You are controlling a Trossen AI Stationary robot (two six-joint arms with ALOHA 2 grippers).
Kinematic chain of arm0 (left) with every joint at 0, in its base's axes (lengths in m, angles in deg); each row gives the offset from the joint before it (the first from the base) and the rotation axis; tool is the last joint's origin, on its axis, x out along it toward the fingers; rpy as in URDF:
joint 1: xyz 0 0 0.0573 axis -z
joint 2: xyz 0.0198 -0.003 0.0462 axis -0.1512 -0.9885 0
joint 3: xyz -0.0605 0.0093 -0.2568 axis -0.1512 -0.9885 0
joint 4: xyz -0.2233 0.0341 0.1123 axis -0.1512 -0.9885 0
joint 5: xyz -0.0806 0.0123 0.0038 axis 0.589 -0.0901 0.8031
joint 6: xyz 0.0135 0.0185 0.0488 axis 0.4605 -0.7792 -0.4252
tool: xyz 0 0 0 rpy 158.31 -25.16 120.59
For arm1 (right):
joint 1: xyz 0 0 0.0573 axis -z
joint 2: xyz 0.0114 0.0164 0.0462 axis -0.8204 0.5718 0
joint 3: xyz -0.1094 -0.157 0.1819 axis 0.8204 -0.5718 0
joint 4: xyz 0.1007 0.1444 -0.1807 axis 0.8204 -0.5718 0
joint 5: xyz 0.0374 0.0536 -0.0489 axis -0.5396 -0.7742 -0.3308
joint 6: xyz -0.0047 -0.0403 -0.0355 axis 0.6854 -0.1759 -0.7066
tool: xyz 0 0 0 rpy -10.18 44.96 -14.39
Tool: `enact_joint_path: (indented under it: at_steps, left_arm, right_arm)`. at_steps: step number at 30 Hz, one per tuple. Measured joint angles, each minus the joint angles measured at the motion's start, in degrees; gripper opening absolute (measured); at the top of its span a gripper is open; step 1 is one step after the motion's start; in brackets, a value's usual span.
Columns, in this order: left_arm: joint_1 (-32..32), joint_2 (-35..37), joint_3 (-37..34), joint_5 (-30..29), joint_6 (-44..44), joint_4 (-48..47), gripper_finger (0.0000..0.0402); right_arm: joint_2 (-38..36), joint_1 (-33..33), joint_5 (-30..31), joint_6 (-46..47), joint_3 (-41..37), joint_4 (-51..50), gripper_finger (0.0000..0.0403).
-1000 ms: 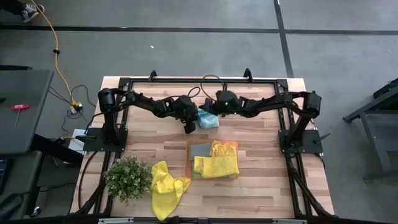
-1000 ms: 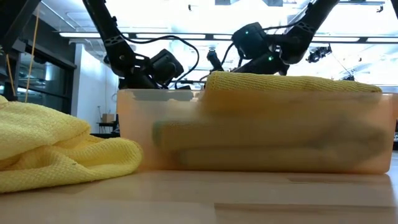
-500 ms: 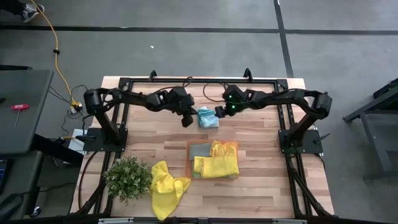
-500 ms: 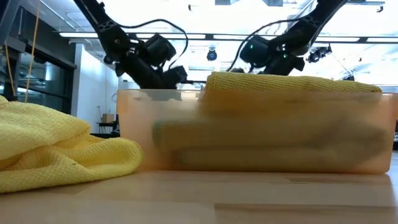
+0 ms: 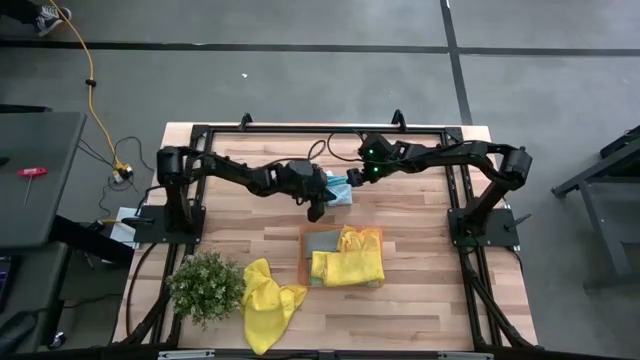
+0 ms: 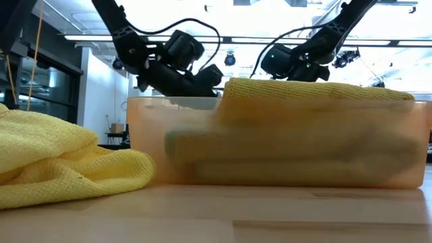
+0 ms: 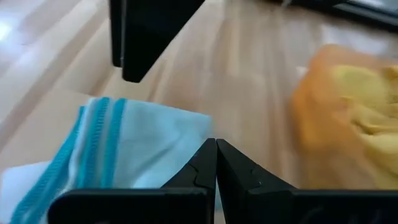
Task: Fold microfiber towels
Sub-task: Fold the blue microfiber towel, then put the blue microfiber towel into the orange bin
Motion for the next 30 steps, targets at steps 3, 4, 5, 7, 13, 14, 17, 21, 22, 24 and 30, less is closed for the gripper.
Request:
enact_joint_path:
  at_steps: [3, 4, 5, 7, 13, 14, 17, 21, 22, 24, 30]
  left_arm:
    - [0.45, -1.78, 0.73, -3.16, -2.05, 0.06, 0.0000]
    - [0.45, -2.25, 0.73, -3.56, -3.83, -0.61, 0.0000]
    - [0.45, -2.63, 0.73, -4.89, -6.08, -1.57, 0.0000]
    - [0.12, -2.78, 0.68, -8.77, -10.53, -3.95, 0.0000]
    - [-2.10, -1.06, 0.75, -15.33, -19.49, -4.59, 0.0000]
    - [-2.36, -0.88, 0.79, -15.87, -20.56, -4.41, 0.0000]
    - [-2.74, 0.53, 0.70, -16.58, -21.83, -4.93, 0.0000]
    - [-3.35, 3.32, 0.75, -16.52, -22.55, -5.51, 0.0000]
    - [-3.70, 3.47, 0.78, -16.53, -23.44, -5.86, 0.0000]
    - [-4.82, 3.41, 0.78, -16.52, -25.26, -7.82, 0.0000]
    - [-9.19, 2.67, 0.68, -11.90, -23.52, -12.27, 0.0000]
  right_arm:
    - [0.00, 0.19, -0.01, -0.86, 0.00, 0.08, 0.0232]
    - [0.00, 0.21, 0.01, -0.90, 0.00, 0.08, 0.0232]
    - [0.00, 0.21, 0.01, -0.87, 0.00, 0.10, 0.0232]
    - [0.00, 0.18, -0.01, -0.80, 0.00, 0.08, 0.0232]
    - [0.00, 0.07, -0.09, -0.66, 0.00, -0.18, 0.0232]
    - [0.00, 0.07, -0.37, -0.66, 0.00, -0.52, 0.0232]
    - [0.02, 0.03, -1.88, 0.08, 0.00, -1.27, 0.0232]
    - [0.07, -0.36, -3.97, 4.90, 0.00, -1.39, 0.0232]
    - [0.25, -0.61, -4.79, 6.52, 0.02, -1.28, 0.0232]
    - [0.94, -1.41, -6.18, 10.69, 0.02, -1.27, 0.0232]
    - [5.48, -4.88, -5.64, 21.92, 0.02, 4.54, 0.0232]
